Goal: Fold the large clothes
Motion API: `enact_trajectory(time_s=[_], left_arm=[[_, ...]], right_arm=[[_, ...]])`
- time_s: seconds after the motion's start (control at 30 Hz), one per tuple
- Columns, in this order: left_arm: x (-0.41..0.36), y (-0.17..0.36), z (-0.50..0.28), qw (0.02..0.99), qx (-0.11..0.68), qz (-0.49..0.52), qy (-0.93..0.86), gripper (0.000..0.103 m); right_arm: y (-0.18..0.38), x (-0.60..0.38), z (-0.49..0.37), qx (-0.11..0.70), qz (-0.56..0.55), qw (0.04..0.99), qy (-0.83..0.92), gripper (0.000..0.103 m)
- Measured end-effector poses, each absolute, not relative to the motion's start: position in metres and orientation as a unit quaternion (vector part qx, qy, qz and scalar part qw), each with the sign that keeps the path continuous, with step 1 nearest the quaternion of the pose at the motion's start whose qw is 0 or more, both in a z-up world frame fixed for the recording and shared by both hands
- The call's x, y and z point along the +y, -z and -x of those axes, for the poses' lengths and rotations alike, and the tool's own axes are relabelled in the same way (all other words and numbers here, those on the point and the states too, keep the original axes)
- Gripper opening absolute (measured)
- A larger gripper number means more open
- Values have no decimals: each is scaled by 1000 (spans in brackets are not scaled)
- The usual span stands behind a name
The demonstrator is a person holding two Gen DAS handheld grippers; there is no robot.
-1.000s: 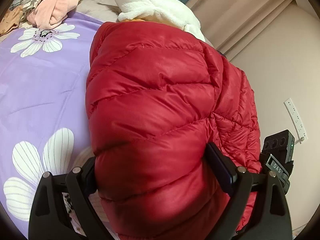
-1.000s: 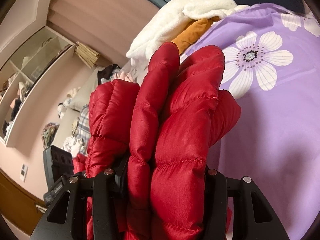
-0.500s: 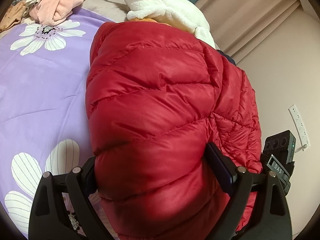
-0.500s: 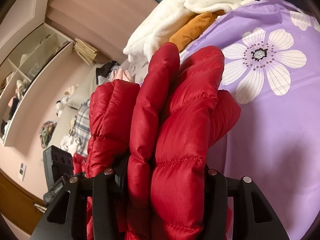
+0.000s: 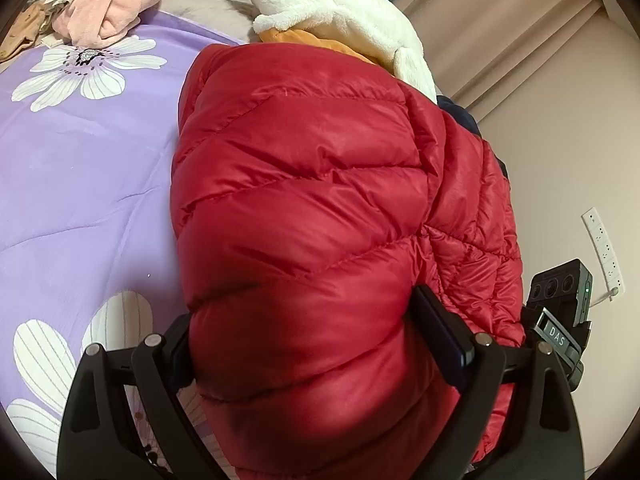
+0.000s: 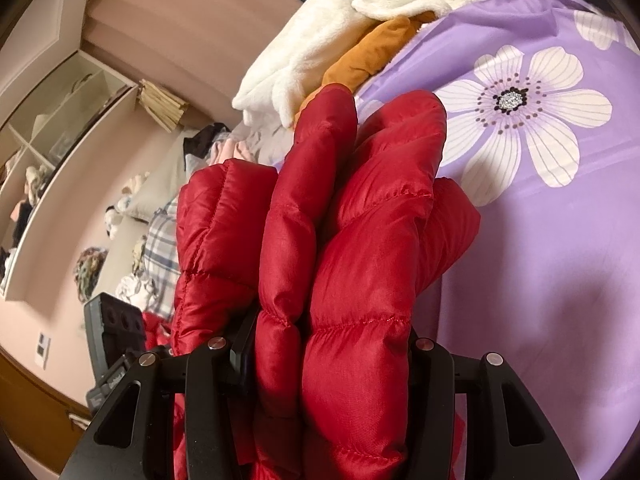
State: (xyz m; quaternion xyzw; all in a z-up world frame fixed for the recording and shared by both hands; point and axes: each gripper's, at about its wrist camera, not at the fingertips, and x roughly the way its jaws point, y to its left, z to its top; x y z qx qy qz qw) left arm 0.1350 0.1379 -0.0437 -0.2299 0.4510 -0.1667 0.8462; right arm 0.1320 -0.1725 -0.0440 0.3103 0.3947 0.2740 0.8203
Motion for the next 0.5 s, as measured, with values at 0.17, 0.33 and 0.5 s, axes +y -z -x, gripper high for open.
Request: enact_trajectory(time_s=[0.17, 0.33, 0.5], left_arm=[[137, 43, -137, 847, 452, 225, 164, 93], [136, 47, -138, 848, 455, 218, 162, 94], [136, 49, -142, 848, 459, 213, 159, 94]], right_arm=[[46, -173, -133, 396, -312, 820, -269, 52], [49, -173, -132, 401, -315, 819, -263, 52], [51, -172, -133, 406, -316, 818, -258, 52]])
